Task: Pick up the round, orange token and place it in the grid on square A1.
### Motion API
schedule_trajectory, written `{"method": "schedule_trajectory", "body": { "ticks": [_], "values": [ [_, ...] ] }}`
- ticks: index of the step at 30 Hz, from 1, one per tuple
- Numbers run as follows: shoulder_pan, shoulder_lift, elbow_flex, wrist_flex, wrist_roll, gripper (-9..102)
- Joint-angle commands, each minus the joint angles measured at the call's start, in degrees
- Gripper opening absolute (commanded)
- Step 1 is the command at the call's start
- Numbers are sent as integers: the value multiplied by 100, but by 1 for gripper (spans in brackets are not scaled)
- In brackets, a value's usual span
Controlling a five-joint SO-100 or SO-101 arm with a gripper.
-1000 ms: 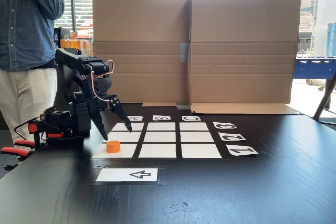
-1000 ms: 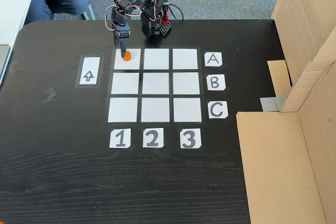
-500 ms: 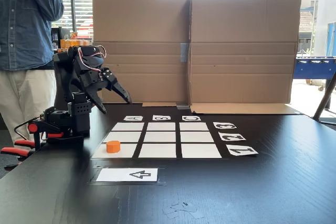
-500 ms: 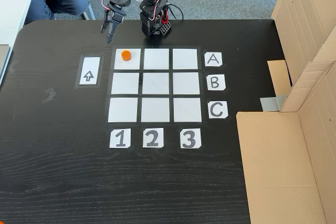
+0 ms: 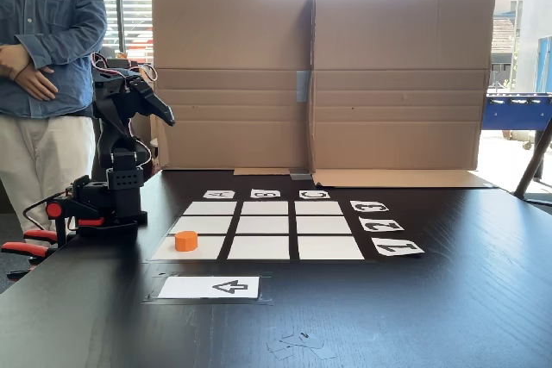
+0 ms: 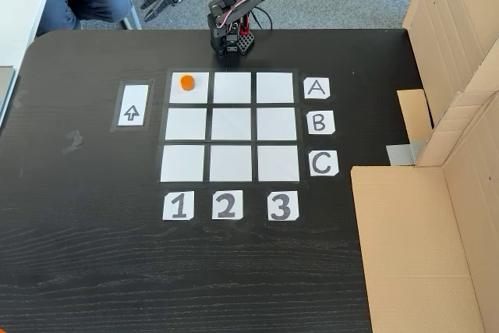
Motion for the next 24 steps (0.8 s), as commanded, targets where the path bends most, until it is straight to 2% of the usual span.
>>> {"method": "schedule_trajectory", "body": {
  "ticks": [1,7,14,24],
  "values": [
    [501,501,-141,202,-18,28],
    [1362,1477,-105,879,-26,29],
    [1934,2487,316,1538,-18,25],
    [2127,3050,1125,1661,9,6]
  ]
}}
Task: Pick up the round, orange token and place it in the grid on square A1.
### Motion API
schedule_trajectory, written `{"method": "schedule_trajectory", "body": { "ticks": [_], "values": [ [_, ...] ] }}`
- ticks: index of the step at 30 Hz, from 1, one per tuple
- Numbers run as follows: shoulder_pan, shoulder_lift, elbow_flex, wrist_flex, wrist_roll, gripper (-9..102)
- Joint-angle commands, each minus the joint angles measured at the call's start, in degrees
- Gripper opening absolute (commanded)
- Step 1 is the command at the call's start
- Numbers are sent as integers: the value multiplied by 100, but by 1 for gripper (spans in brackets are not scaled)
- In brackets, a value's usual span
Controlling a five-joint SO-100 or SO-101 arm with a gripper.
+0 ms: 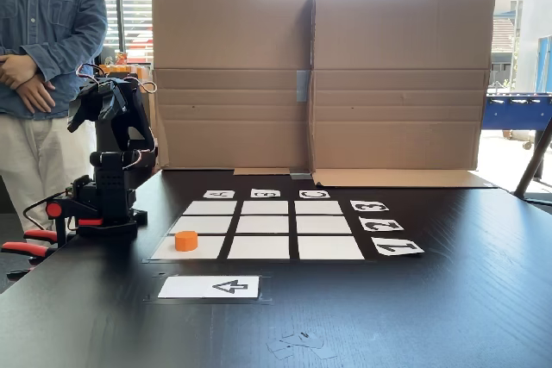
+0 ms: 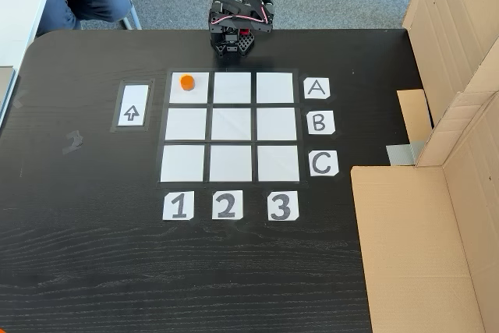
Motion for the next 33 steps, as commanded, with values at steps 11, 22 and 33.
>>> {"method": "schedule_trajectory", "body": {
  "ticks": [11,22,33],
  "values": [
    [378,44,519,123,0,0],
    [659,44,1169,-123,9,-1],
    [756,44,2118,-967,-18,-1]
  ]
}}
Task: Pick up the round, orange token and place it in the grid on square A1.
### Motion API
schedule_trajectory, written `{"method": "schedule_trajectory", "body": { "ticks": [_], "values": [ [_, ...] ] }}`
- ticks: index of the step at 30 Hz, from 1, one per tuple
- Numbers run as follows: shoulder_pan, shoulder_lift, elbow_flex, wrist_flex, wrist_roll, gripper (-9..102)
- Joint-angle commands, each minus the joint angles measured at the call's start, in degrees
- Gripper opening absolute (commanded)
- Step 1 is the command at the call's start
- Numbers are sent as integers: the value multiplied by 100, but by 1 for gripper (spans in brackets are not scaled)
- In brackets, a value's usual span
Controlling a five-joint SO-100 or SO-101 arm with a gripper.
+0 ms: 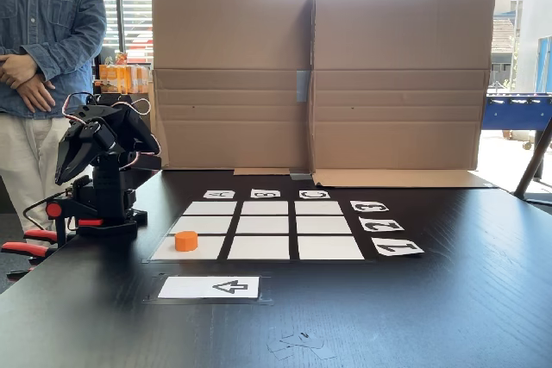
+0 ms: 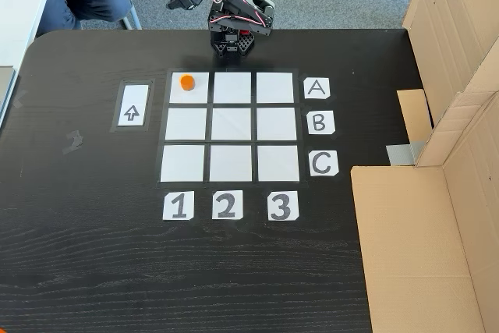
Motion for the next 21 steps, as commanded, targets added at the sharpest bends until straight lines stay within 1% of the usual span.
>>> {"method": "schedule_trajectory", "body": {
  "ticks": [1,6,16,21],
  "values": [
    [62,35,193,-272,-18,-1],
    [26,35,729,-334,-26,-1],
    [18,35,993,-624,-26,-1],
    [105,35,1011,-642,-26,-1]
  ]
}}
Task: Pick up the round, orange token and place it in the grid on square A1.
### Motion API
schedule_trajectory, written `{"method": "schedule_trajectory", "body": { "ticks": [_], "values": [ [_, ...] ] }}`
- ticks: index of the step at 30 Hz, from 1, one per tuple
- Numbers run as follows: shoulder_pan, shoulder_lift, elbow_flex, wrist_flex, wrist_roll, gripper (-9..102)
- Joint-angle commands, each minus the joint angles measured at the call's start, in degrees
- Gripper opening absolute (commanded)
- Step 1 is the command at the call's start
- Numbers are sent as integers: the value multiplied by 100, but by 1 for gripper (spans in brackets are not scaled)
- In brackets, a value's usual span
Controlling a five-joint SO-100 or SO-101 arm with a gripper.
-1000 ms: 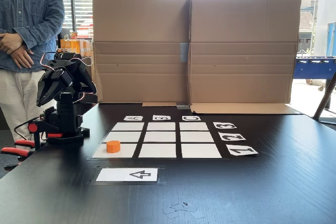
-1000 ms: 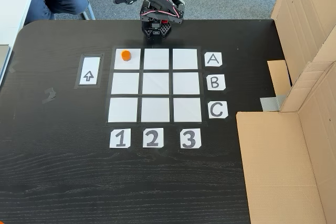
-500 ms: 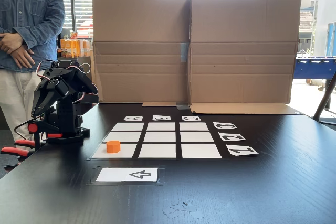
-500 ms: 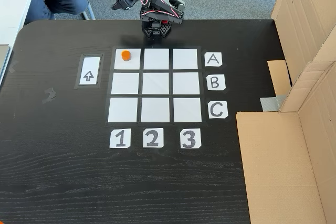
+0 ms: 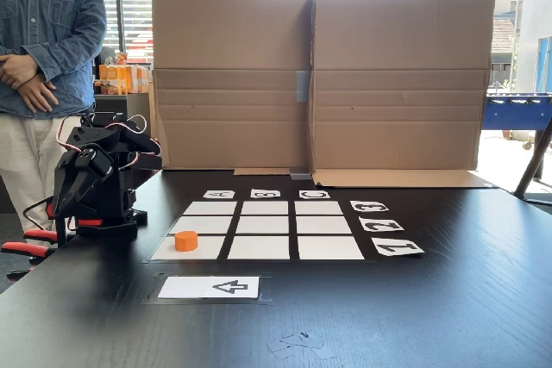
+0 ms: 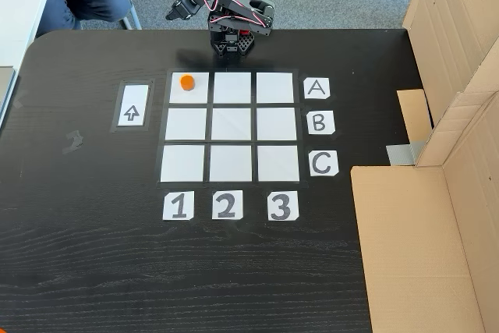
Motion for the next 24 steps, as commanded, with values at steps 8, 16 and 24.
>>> {"method": "schedule_trajectory", "body": {
  "ticks": [8,16,24],
  "values": [
    [176,35,26,-105,-26,-1],
    [229,35,26,-105,-26,-1],
    [229,35,26,-105,-26,-1]
  ]
}}
